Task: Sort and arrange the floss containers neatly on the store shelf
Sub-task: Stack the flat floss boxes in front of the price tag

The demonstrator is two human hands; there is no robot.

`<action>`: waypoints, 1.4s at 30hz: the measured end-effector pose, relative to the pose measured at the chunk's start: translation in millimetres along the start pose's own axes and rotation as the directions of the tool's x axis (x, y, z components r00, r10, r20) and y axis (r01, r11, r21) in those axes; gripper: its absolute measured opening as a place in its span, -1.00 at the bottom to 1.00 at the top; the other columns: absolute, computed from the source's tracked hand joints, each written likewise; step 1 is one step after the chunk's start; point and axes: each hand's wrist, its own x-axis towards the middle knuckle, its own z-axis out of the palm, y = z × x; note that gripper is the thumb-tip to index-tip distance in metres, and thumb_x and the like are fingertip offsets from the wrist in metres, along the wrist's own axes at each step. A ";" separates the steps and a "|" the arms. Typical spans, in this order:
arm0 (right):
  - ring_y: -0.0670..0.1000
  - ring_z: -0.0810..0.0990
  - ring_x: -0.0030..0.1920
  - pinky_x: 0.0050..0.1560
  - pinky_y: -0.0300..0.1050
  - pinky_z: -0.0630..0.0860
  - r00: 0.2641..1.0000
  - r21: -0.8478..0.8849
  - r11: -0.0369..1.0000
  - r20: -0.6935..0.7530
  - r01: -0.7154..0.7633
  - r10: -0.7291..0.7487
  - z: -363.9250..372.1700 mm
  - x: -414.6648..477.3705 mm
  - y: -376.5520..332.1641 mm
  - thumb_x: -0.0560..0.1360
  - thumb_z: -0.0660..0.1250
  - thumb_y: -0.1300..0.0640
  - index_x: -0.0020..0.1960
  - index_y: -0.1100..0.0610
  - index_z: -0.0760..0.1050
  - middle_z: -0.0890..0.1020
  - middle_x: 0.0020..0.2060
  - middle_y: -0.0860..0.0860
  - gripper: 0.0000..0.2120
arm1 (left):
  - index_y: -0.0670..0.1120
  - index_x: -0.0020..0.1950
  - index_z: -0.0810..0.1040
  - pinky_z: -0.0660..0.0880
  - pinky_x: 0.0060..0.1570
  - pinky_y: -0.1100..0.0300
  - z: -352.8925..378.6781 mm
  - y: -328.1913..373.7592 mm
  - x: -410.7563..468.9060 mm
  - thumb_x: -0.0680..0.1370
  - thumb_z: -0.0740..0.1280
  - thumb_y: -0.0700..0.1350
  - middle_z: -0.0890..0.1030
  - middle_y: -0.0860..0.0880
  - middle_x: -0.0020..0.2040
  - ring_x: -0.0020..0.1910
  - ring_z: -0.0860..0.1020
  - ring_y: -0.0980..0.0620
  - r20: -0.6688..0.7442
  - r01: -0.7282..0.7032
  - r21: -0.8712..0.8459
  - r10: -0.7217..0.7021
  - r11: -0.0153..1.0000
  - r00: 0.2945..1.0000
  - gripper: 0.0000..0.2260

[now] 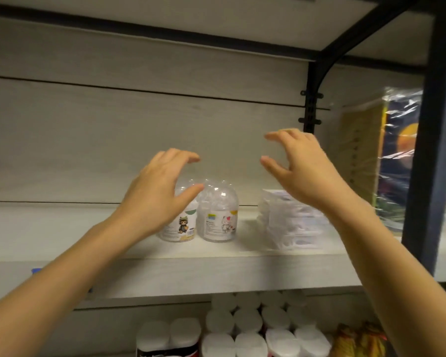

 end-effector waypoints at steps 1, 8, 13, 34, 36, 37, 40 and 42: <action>0.03 0.32 0.36 0.33 -0.02 0.31 0.994 0.041 0.998 -0.089 -0.053 0.056 -7.7 -4.4 11.5 0.54 0.19 -0.08 0.39 0.04 0.29 0.40 0.34 -0.01 -0.54 | -0.04 0.21 0.49 0.29 0.09 0.33 0.2 10.3 1.9 0.49 0.32 0.03 0.52 0.07 0.14 0.18 0.42 0.10 -0.025 -0.038 -0.064 0.037 0.997 0.999 -0.68; 0.06 0.54 0.02 0.02 0.06 0.54 0.881 0.016 0.889 0.146 -0.457 0.450 -5.4 -46.7 44.3 0.17 0.11 -0.57 0.24 0.09 0.35 0.53 0.10 0.01 -0.09 | -0.06 0.16 0.53 0.32 0.03 0.36 44.7 54.8 26.4 0.53 0.27 -0.08 0.58 0.07 0.09 0.04 0.49 0.10 0.199 -0.058 -0.265 0.113 0.963 0.973 -0.78; 0.11 0.53 0.11 0.03 -0.01 0.51 0.827 -0.027 0.868 0.293 -0.495 0.480 10.8 -63.9 43.0 0.15 0.17 -0.55 0.31 0.10 0.30 0.51 0.21 0.06 -0.04 | -0.12 0.24 0.48 0.41 0.16 0.15 69.8 73.7 41.0 0.56 0.22 -0.01 0.55 -0.05 0.22 0.16 0.50 -0.06 0.366 0.062 -0.194 0.014 0.979 0.931 -0.69; -0.15 0.62 0.05 -0.10 -0.29 0.58 0.957 0.844 0.484 0.105 -0.230 0.271 -5.1 -86.1 59.8 0.51 0.25 0.06 0.23 -0.12 0.41 0.65 0.04 -0.17 -0.70 | -0.03 0.24 0.44 0.46 0.15 0.37 56.8 80.5 19.3 0.35 0.49 -0.28 0.51 0.01 0.20 0.13 0.56 0.12 0.106 0.019 -0.780 0.102 0.626 0.989 -0.49; -0.16 0.63 0.04 -0.12 -0.32 0.56 0.965 0.853 0.481 0.090 -0.202 0.245 -6.3 -90.7 57.5 0.47 0.27 0.07 0.24 -0.08 0.41 0.66 0.03 -0.14 -0.66 | 0.00 0.22 0.44 0.47 0.17 0.32 53.6 79.3 11.8 0.34 0.50 -0.29 0.53 0.03 0.20 0.14 0.56 0.14 0.113 0.027 -0.798 0.105 0.602 0.988 -0.48; -0.15 0.63 0.03 -0.13 -0.32 0.56 0.968 0.855 0.482 0.084 -0.191 0.235 -6.1 -92.6 56.2 0.46 0.27 0.07 0.24 -0.06 0.41 0.65 0.04 -0.11 -0.64 | 0.00 0.21 0.44 0.48 0.17 0.31 52.7 78.6 9.0 0.33 0.50 -0.31 0.54 0.03 0.20 0.14 0.56 0.13 0.130 0.049 -0.815 0.099 0.577 0.987 -0.48; -0.14 0.64 0.02 -0.12 -0.31 0.56 0.973 0.866 0.471 0.070 -0.168 0.219 -6.1 -95.7 53.1 0.46 0.27 0.09 0.27 -0.02 0.39 0.63 0.07 -0.06 -0.62 | 0.00 0.23 0.43 0.53 0.10 0.23 49.6 75.8 4.0 0.33 0.50 -0.29 0.53 0.01 0.22 0.13 0.59 0.03 0.208 0.137 -0.869 0.101 0.475 0.973 -0.46; -0.13 0.64 0.01 -0.12 -0.29 0.57 0.976 0.866 0.475 0.060 -0.155 0.210 -6.4 -95.5 51.2 0.47 0.28 0.12 0.28 0.00 0.37 0.62 0.08 -0.05 -0.61 | 0.00 0.27 0.41 0.55 0.04 0.19 47.9 74.5 1.5 0.34 0.49 -0.25 0.51 -0.01 0.24 0.11 0.60 -0.04 0.277 0.214 -0.898 0.117 0.384 0.954 -0.45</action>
